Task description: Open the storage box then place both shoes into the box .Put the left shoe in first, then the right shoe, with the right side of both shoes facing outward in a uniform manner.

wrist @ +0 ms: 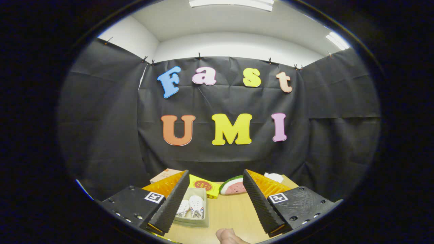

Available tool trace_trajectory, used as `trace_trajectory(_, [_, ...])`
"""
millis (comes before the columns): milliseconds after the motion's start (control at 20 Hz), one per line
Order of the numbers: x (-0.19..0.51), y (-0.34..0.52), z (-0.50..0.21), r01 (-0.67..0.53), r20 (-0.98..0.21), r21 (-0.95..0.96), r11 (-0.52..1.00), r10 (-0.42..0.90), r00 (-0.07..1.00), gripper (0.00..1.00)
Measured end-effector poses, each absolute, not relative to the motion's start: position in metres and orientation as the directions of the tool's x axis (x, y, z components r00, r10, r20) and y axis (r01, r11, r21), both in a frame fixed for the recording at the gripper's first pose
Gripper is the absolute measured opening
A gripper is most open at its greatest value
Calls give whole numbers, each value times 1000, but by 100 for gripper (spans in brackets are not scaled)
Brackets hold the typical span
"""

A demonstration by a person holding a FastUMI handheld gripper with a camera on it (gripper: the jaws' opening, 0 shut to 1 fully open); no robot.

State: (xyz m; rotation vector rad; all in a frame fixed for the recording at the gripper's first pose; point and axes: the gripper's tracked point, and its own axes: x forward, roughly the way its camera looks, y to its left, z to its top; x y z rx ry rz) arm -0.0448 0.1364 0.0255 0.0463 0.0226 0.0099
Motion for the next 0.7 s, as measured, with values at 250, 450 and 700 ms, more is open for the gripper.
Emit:
trace_trajectory(250, [-65, 131, 34, 23, -31, 57, 998, -21, 999, 96])
trace_trajectory(450, [-71, 135, 37, 33, -25, 39, 999, -32, 999, 96])
trace_trajectory(700, [-71, 142, 43, 31, -12, 8, 999, -31, 999, 96])
